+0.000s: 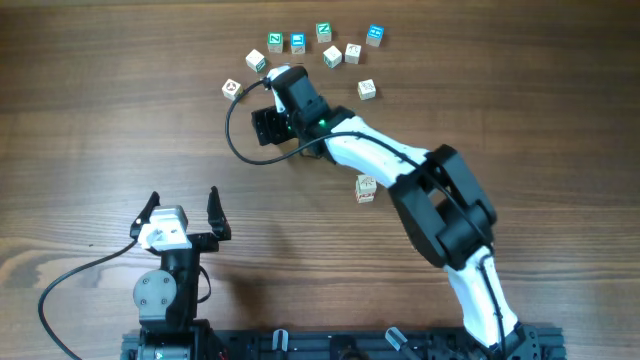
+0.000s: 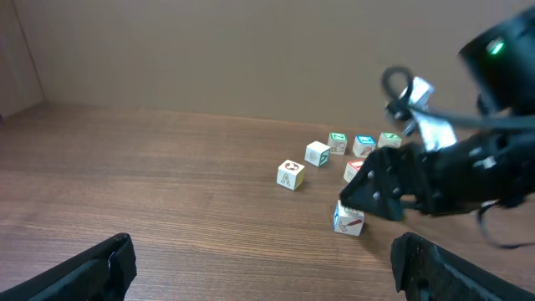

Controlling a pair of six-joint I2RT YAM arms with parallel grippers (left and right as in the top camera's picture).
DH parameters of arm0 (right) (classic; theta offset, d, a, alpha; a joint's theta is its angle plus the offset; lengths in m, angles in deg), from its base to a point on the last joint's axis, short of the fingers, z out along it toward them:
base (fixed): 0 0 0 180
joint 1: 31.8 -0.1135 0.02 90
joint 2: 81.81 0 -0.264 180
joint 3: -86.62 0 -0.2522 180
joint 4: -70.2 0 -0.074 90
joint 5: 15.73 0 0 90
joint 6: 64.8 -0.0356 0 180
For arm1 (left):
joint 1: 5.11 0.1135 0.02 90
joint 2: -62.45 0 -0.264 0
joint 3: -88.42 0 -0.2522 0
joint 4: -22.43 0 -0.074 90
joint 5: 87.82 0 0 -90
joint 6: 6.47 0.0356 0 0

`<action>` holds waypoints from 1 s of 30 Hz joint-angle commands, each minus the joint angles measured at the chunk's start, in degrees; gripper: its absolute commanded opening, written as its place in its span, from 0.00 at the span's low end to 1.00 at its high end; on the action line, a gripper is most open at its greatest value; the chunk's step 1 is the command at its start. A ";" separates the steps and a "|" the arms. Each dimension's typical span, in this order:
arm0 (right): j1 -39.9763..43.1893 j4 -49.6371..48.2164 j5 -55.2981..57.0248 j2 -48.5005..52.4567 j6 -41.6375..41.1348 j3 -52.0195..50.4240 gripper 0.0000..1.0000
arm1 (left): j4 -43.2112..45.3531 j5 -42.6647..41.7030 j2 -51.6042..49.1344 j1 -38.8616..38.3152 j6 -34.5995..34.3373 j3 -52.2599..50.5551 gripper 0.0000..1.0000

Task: Form a tower
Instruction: 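Move the right gripper back to the cluster above the B block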

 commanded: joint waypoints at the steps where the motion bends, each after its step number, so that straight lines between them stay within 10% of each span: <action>1: -0.04 -3.17 0.15 3.41 -1.90 0.85 0.88 | -0.02 0.74 0.28 0.33 1.05 -0.17 1.00; 16: 0.39 2.67 6.40 -1.11 -0.90 0.87 0.75 | -0.02 0.74 0.28 0.33 1.05 -0.15 1.00; 30: 0.52 6.34 5.09 -3.43 -1.11 0.87 0.36 | -0.02 0.74 0.28 0.33 1.05 -0.17 1.00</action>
